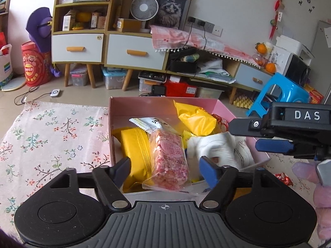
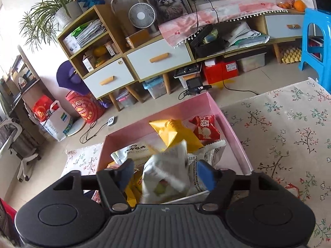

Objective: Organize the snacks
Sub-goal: 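Lower both held packs into the pink box and open both tools, then move both tools back over the remaining snacks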

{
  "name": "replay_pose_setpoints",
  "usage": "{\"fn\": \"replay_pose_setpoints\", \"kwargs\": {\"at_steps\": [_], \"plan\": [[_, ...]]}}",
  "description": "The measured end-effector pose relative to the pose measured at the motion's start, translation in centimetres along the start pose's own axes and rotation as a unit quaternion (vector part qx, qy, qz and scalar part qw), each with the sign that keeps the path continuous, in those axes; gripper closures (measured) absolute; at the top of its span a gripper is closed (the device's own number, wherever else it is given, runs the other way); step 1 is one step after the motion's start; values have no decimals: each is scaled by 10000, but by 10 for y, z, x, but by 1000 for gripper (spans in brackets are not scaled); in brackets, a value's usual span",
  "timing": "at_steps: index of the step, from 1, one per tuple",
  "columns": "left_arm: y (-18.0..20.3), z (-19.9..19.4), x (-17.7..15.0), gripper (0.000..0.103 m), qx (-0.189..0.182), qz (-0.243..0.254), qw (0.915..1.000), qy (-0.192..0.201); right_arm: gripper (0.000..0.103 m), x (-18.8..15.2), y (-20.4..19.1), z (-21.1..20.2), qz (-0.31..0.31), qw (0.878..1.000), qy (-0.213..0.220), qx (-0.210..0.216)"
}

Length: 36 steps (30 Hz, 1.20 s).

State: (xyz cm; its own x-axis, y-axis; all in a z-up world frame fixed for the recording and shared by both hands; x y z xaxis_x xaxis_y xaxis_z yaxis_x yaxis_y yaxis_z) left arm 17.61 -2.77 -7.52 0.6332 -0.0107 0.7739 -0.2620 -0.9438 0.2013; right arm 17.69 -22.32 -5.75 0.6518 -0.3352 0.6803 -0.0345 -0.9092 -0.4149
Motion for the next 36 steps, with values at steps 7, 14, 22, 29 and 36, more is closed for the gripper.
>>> {"fn": "replay_pose_setpoints", "kwargs": {"at_steps": [7,14,22,29,36], "plan": [[-3,-11,-2,19,-45,-61,10000,-60,30,2,7,-12,40,10000,29,15],[2,-19,-5,13,-49,-26,9998,-168,21,2,12,-23,54,10000,54,-42],[2,-32,-14,9,46,60,9994,-341,13,-9,13,-33,-221,9996,-122,-122],[-5,-43,-26,8,163,191,9984,-502,12,-25,20,-40,-294,9980,-344,-434],[-12,-52,-43,7,262,236,9966,-748,12,-40,32,-41,-84,9951,-674,-724]]}}
Point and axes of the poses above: each gripper's, at about its wrist camera, not at the fingertips, and z roughly the way its jaws point, y to its right, x to its top, the point moved 4 cm from there along z, roughly the way its jaws point
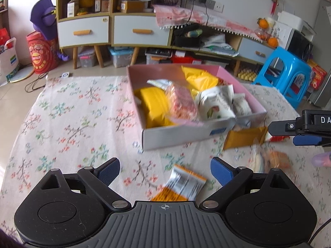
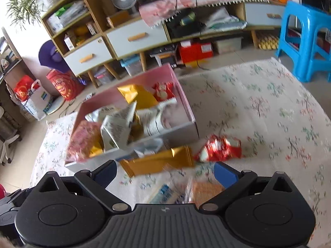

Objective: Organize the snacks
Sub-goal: 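Move both tools back over the remaining snacks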

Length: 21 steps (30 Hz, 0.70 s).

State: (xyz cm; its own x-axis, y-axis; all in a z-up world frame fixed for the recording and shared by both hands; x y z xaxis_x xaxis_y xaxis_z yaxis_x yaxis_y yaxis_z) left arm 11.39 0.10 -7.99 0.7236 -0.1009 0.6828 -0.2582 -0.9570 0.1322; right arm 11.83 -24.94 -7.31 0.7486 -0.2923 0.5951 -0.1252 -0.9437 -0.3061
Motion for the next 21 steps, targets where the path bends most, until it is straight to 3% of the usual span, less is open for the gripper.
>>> {"fn": "replay_pose_setpoints", "kwargs": {"at_steps": [14,21], "plan": [[-10,7,-27,7,268,227,9982,-492,12,-45,-13,13,-242,9963,-822,-4],[0,17,-34,7,182,441,9963,-719,12,-51,-19,21,-341,9950,-930,-80]]}}
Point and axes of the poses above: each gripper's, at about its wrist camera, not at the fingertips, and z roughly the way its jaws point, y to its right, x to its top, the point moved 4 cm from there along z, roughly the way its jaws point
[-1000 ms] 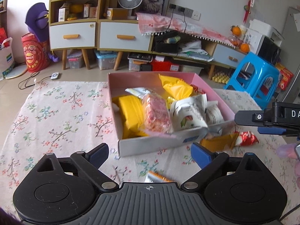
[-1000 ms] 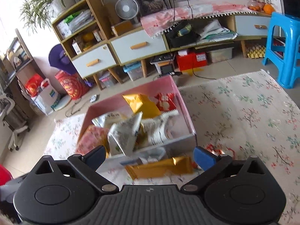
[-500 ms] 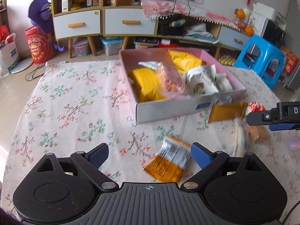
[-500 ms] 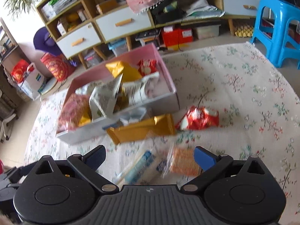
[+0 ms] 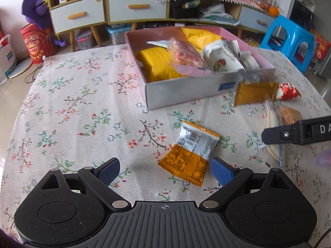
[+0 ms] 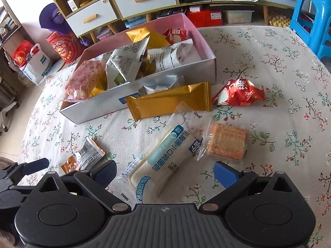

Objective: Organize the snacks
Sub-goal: 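Move both tools back over the remaining snacks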

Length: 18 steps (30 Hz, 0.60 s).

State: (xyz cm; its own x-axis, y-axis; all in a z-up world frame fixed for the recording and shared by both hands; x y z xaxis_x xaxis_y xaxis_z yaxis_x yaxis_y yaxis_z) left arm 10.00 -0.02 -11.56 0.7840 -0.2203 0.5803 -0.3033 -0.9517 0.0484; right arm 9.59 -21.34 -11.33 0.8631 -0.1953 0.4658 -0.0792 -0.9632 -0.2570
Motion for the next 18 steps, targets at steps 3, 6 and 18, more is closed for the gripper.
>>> {"fn": "replay_pose_setpoints", "kwargs": {"at_steps": [3,6,18], "plan": [[4,5,-1,7,36,127,9999,-55,12,0,-2,5,-100,9999,23,-66],[5,9,-3,7,112,237,9996,-77,11,-1,-4,10,-328,9990,72,-279],[3,8,-6,7,70,332,9994,70,11,-20,1,5,-1424,9877,264,-583]]}}
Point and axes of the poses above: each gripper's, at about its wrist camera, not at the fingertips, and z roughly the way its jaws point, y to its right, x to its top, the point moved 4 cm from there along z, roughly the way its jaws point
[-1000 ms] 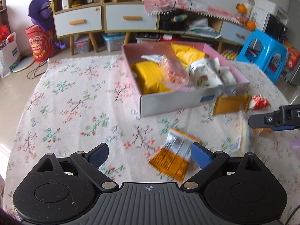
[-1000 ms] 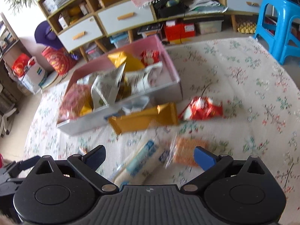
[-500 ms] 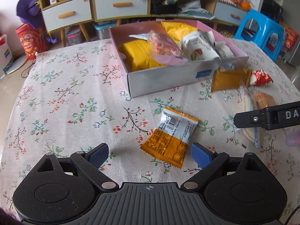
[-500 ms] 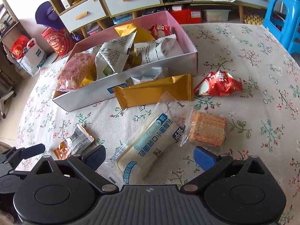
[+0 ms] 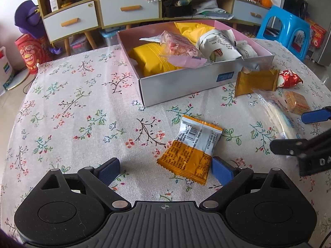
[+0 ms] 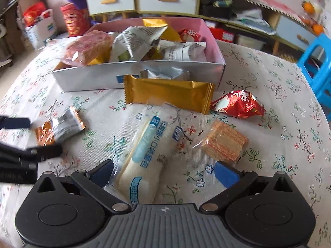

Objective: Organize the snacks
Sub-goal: 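Move both tools back over the remaining snacks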

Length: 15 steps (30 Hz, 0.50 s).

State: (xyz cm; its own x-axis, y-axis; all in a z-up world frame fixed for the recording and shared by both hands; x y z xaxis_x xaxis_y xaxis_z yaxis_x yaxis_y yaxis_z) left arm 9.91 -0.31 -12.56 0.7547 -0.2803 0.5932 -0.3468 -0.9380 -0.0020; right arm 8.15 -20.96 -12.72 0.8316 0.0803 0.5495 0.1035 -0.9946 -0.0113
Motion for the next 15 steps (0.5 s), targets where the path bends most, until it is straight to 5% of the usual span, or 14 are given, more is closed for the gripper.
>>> {"fn": "replay_pose_setpoints", "kwargs": {"at_steps": [15], "plan": [[16,-2,2,16,-178,271,9993,201,12,-13,10,-10,-411,9983,383,171]]}}
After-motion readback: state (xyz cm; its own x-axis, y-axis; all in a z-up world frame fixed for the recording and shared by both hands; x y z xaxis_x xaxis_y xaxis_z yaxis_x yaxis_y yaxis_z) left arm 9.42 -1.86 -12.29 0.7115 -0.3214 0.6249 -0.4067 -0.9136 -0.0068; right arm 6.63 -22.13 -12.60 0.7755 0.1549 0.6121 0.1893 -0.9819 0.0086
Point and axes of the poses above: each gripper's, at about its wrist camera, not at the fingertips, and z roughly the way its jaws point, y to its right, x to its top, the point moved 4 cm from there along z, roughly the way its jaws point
